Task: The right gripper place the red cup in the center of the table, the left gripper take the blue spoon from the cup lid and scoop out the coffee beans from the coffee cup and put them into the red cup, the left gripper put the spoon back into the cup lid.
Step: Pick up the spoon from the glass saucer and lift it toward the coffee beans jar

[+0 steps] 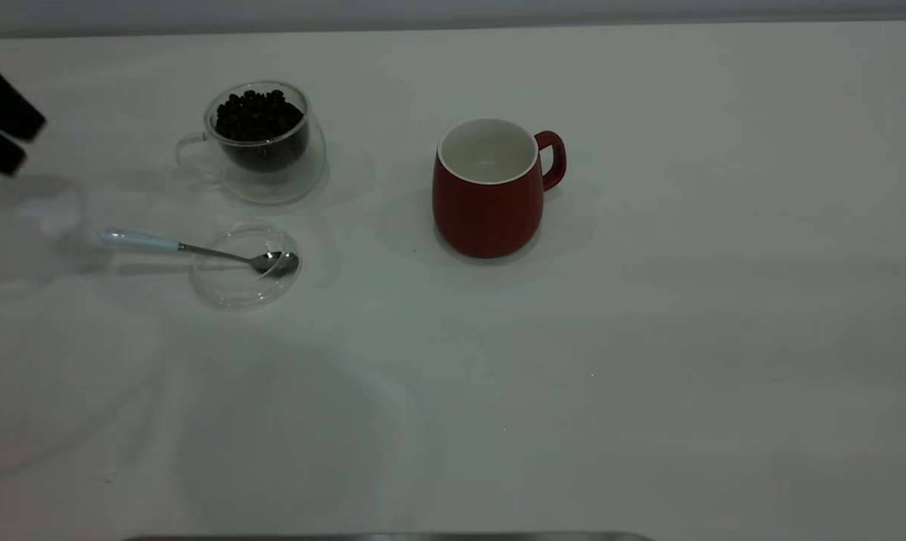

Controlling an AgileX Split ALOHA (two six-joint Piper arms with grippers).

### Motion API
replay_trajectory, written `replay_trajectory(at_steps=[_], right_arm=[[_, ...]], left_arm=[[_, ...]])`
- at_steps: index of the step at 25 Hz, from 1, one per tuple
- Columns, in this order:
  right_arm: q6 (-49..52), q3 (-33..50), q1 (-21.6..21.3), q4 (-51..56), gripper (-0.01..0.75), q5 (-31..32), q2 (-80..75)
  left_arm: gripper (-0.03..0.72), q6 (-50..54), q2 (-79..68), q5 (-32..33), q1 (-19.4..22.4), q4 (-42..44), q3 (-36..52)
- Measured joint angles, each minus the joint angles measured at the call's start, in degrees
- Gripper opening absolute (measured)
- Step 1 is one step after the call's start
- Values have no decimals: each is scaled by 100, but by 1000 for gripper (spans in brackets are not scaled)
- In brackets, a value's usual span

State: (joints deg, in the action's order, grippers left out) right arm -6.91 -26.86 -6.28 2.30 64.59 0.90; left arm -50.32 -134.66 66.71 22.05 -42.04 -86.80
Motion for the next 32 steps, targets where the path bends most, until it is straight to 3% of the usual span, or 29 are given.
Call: replay_trajectory(at_steps=[10,32], right_arm=[[0,0,0,0,591,0,0],[0,0,0,0,591,0,0]], left_arm=[[517,-614,-730,-17,0,-540,0],[517,-828,-1409,-324,0,-1019,-38]])
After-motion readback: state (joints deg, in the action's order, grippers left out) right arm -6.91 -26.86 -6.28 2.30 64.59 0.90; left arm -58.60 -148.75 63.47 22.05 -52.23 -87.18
